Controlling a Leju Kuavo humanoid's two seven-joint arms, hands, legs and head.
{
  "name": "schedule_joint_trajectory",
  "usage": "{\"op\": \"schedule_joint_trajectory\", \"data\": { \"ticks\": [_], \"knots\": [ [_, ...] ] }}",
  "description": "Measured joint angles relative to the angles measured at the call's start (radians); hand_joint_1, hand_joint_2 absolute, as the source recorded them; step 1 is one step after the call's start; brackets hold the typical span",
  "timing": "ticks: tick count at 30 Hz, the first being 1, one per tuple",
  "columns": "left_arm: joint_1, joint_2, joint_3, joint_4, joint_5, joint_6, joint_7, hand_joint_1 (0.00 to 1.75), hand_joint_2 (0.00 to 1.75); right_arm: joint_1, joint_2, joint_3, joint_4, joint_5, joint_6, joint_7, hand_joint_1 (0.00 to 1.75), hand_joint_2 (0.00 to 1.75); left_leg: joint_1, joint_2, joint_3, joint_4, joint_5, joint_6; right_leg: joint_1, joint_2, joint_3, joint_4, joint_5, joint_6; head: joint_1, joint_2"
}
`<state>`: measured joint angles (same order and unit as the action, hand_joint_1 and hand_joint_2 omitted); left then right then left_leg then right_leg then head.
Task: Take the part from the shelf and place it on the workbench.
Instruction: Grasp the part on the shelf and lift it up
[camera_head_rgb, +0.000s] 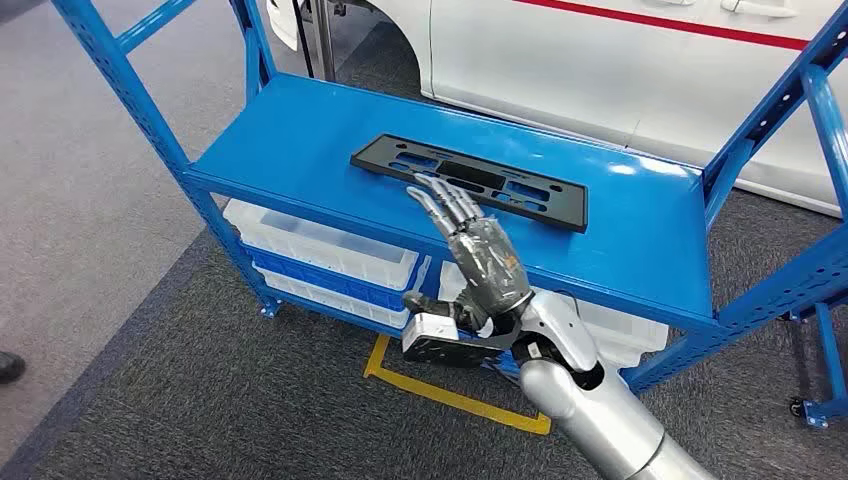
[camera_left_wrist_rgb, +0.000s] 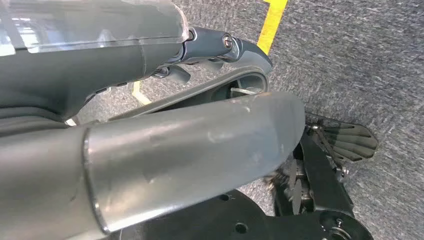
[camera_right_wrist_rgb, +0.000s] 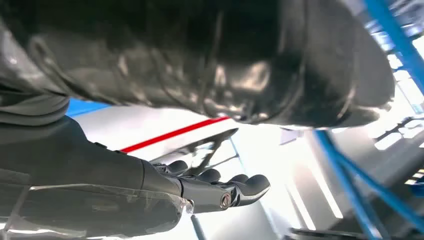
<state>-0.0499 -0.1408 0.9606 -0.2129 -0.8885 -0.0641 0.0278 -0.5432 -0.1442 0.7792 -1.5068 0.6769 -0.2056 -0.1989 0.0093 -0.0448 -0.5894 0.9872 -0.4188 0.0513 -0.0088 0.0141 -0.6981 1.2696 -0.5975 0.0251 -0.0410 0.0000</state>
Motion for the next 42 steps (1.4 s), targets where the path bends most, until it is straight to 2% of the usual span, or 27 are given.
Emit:
{"op": "schedule_joint_trajectory", "data": {
  "ticks": [2, 3, 5, 7, 10, 13, 15, 17, 18, 19, 20, 21, 22, 23, 25, 27, 28, 30, 32, 33, 34, 35, 36, 38, 39, 40, 42],
  "knots": [
    [0.001, 0.0, 0.0, 0.0, 0.0, 0.0, 0.0, 0.0, 0.0, 0.011, -0.006, -0.01, 0.0, 0.002, -0.002, -0.003, 0.0, 0.0, 0.001, 0.0, 0.001, 0.002, -0.003, -0.003, -0.005, -0.001, -0.007, 0.006, 0.013, 0.005, 0.0, 0.0],
    [0.003, 0.0, 0.0, 0.0, -0.001, -0.001, 0.0, 0.0, 0.0, 0.02, -0.011, -0.02, 0.001, 0.003, -0.004, -0.006, 0.0, 0.0, 0.003, -0.001, 0.002, 0.005, -0.008, -0.007, -0.011, -0.001, -0.004, -0.007, 0.034, 0.009, 0.0, 0.0],
    [0.004, 0.0, 0.0, 0.0, -0.004, -0.002, 0.0, 0.0, 0.0, 0.036, -0.018, -0.036, -0.002, 0.009, -0.008, -0.012, 0.0, 0.0, 0.007, -0.002, 0.004, 0.018, -0.021, -0.02, -0.021, -0.001, 0.049, -0.121, 0.099, 0.019, 0.0, 0.0],
    [0.002, 0.0, 0.0, 0.0, -0.009, -0.002, 0.0, 0.0, 0.0, 0.048, -0.023, -0.047, -0.007, 0.015, -0.01, -0.016, 0.0, 0.0, 0.008, -0.003, 0.002, 0.033, -0.035, -0.035, -0.022, 0.003, 0.095, -0.215, 0.128, 0.017, 0.0, 0.0],
    [0.0, 0.001, 0.0, 0.0, -0.012, -0.003, 0.0, 0.0, 0.0, 0.066, -0.029, -0.058, -0.014, 0.018, -0.012, -0.018, 0.0, 0.0, 0.008, -0.007, 0.006, 0.035, -0.047, -0.055, -0.016, 0.004, 0.106, -0.229, 0.118, -0.005, -0.001, 0.0],
    [0.0, 0.001, 0.0, 0.0, -0.015, -0.003, 0.001, 0.0, 0.0, 0.078, -0.031, -0.067, -0.023, 0.021, -0.013, -0.021, 0.0, 0.0, 0.011, 0.012, 0.003, 0.067, -0.065, -0.069, -0.018, -0.001, 0.128, -0.236, 0.109, -0.027, -0.002, 0.0],
    [-0.001, 0.001, 0.0, 0.0, -0.018, -0.004, 0.001, 0.0, 0.0, 0.083, -0.033, -0.072, -0.026, 0.023, -0.014, -0.023, 0.0, 0.0, 0.011, 0.028, -0.044, 0.156, -0.096, -0.073, -0.018, -0.007, 0.142, -0.238, 0.099, -0.037, -0.002, 0.0],
    [-0.001, 0.0, 0.0, 0.0, -0.02, -0.006, 0.002, 0.0, 0.0, 0.093, -0.036, -0.075, -0.027, 0.026, -0.014, -0.024, 0.0, 0.0, 0.012, 0.036, -0.126, 0.284, -0.127, -0.075, -0.014, -0.013, 0.16, -0.238, 0.083, -0.041, -0.002, 0.0],
    [0.001, 0.0, 0.0, 0.0, -0.021, -0.006, 0.002, 0.0, 0.0, 0.1, -0.037, -0.076, -0.027, 0.027, -0.014, -0.024, 0.0, 0.0, 0.012, 0.037, -0.159, 0.322, -0.124, -0.074, -0.013, -0.015, 0.171, -0.238, 0.072, -0.041, -0.002, 0.0],
    [0.003, 0.0, 0.0, 0.0, -0.021, -0.006, 0.002, 0.0, 0.0, 0.105, -0.039, -0.077, -0.027, 0.028, -0.014, -0.025, 0.0, 0.0, 0.012, 0.038, -0.174, 0.323, -0.099, -0.072, -0.012, -0.016, 0.185, -0.238, 0.061, -0.04, -0.002, 0.0],
    [0.004, 0.0, 0.0, 0.0, -0.021, -0.006, 0.003, 0.0, 0.0, 0.108, -0.04, -0.077, -0.028, 0.029, -0.014, -0.025, 0.0, 0.0, 0.011, 0.038, -0.17, 0.284, -0.055, -0.067, -0.012, -0.016, 0.201, -0.238, 0.048, -0.038, -0.002, 0.0],
    [0.006, 0.0, 0.0, 0.0, -0.021, -0.006, 0.003, 0.0, 0.0, 0.11, -0.04, -0.079, -0.029, 0.029, -0.014, -0.025, 0.0, 0.0, 0.009, 0.039, -0.152, 0.22, -0.006, -0.06, -0.012, -0.016, 0.219, -0.239, 0.035, -0.036, -0.002, 0.0],
    [0.007, 0.001, 0.0, 0.0, -0.021, -0.006, 0.003, 0.0, 0.0, 0.11, -0.041, -0.08, -0.03, 0.03, -0.014, -0.025, 0.0, 0.0, 0.004, 0.041, -0.13, 0.166, 0.028, -0.054, -0.011, -0.017, 0.233, -0.241, 0.022, -0.032, -0.002, 0.0],
    [0.007, 0.001, 0.0, 0.0, -0.021, -0.006, 0.003, 0.0, 0.0, 0.111, -0.042, -0.081, -0.031, 0.03, -0.014, -0.025, 0.0, 0.0, -0.002, 0.044, -0.108, 0.12, 0.042, -0.046, -0.01, -0.017, 0.244, -0.246, 0.013, -0.026, -0.002, 0.0],
    [0.005, 0.001, 0.0, 0.0, -0.021, -0.006, 0.003, 0.0, 0.0, 0.113, -0.044, -0.082, -0.034, 0.031, -0.014, -0.025, 0.0, 0.0, -0.011, 0.046, -0.081, 0.081, 0.018, -0.035, -0.009, -0.02, 0.257, -0.26, 0.005, -0.013, -0.002, 0.0],
    [0.004, 0.001, 0.0, 0.0, -0.021, -0.006, 0.004, 0.0, 0.0, 0.113, -0.045, -0.084, -0.038, 0.031, -0.015, -0.025, 0.0, 0.0, -0.009, 0.042, -0.057, 0.05, -0.002, -0.024, -0.01, -0.021, 0.262, -0.253, 0.017, -0.003, -0.002, 0.0],
    [0.006, 0.001, 0.0, 0.0, -0.021, -0.006, 0.004, 0.0, 0.0, 0.113, -0.047, -0.084, -0.04, 0.031, -0.015, -0.026, 0.0, 0.0, -0.006, 0.04, -0.041, 0.037, -0.007, -0.017, -0.01, -0.021, 0.252, -0.225, 0.029, 0.0, -0.002, 0.0],
    [0.01, 0.0, 0.0, 0.0, -0.021, -0.006, 0.004, 0.0, 0.0, 0.115, -0.051, -0.085, -0.041, 0.031, -0.016, -0.026, 0.0, 0.0, -0.003, 0.037, -0.001, 0.011, -0.019, -0.007, -0.011, -0.018, 0.188, -0.121, 0.032, 0.001, -0.001, 0.0],
    [0.01, 0.0, 0.0, 0.0, -0.021, -0.005, 0.005, 0.0, 0.0, 0.123, -0.057, -0.085, -0.041, 0.031, -0.016, -0.026, 0.0, 0.0, -0.005, 0.031, 0.037, -0.004, -0.038, 0.0, -0.01, -0.016, 0.096, -0.017, -0.012, 0.003, -0.001, 0.0],
    [0.01, 0.0, 0.0, 0.0, -0.022, -0.005, 0.005, 0.0, 0.0, 0.128, -0.06, -0.086, -0.041, 0.031, -0.017, -0.026, 0.0, 0.44, -0.006, 0.027, 0.056, -0.008, -0.05, 0.0, -0.01, -0.016, 0.058, 0.006, -0.041, 0.004, -0.001, 0.0],
    [0.01, 0.0, 0.0, 0.0, -0.023, -0.005, 0.005, 0.0, 0.0, 0.134, -0.063, -0.087, -0.041, 0.031, -0.017, -0.026, 0.0, 0.87, -0.007, 0.023, 0.079, -0.01, -0.066, 0.0, -0.009, -0.016, 0.031, 0.004, -0.06, 0.005, -0.001, 0.0],
    [0.011, 0.0, 0.0, 0.0, -0.025, -0.005, 0.005, 0.0, 0.0, 0.139, -0.066, -0.089, -0.041, 0.032, -0.017, -0.026, 0.0, 1.31, -0.008, 0.019, 0.103, -0.011, -0.083, -0.001, -0.009, -0.016, 0.015, -0.022, -0.055, 0.004, -0.001, 0.0],
    [0.012, 0.0, 0.0, 0.0, -0.028, -0.005, 0.006, 0.0, 0.0, 0.144, -0.069, -0.092, -0.041, 0.033, -0.017, -0.027, 0.0, 1.75, -0.009, 0.016, 0.128, -0.012, -0.101, -0.002, -0.007, -0.015, 0.006, -0.066, -0.018, 0.0, 0.0, 0.0],
    [0.016, -0.003, 0.0, 0.003, -0.032, -0.006, 0.007, 0.0, 0.0, 0.156, -0.076, -0.097, -0.04, 0.034, -0.017, -0.029, 0.0, 1.75, -0.012, 0.011, 0.169, -0.009, -0.139, -0.007, 0.001, -0.013, -0.004, -0.172, 0.131, -0.012, 0.0, 0.0],
    [0.016, -0.004, 0.0, 0.005, -0.034, -0.006, 0.007, 0.0, 0.0, 0.161, -0.079, -0.098, -0.04, 0.035, -0.016, -0.03, 0.0, 1.75, -0.012, 0.009, 0.182, -0.008, -0.158, -0.011, 0.006, -0.012, -0.005, -0.203, 0.19, -0.018, 0.0, 0.0],
    [0.014, -0.005, 0.0, 0.006, -0.035, -0.006, 0.008, 0.0, 0.0, 0.164, -0.08, -0.099, -0.043, 0.035, -0.015, -0.032, 0.0, 1.31, -0.012, 0.008, 0.195, -0.006, -0.171, -0.016, 0.01, -0.011, -0.004, -0.22, 0.221, -0.024, 0.0, 0.0],
    [0.006, -0.006, 0.0, 0.006, -0.036, -0.005, 0.008, 0.0, 0.0, 0.161, -0.08, -0.102, -0.054, 0.037, -0.013, -0.034, 0.0, 0.44, -0.011, 0.01, 0.204, 0.015, -0.169, -0.026, 0.013, -0.01, 0.018, -0.227, 0.205, -0.036, 0.0, 0.0]
  ]
}}
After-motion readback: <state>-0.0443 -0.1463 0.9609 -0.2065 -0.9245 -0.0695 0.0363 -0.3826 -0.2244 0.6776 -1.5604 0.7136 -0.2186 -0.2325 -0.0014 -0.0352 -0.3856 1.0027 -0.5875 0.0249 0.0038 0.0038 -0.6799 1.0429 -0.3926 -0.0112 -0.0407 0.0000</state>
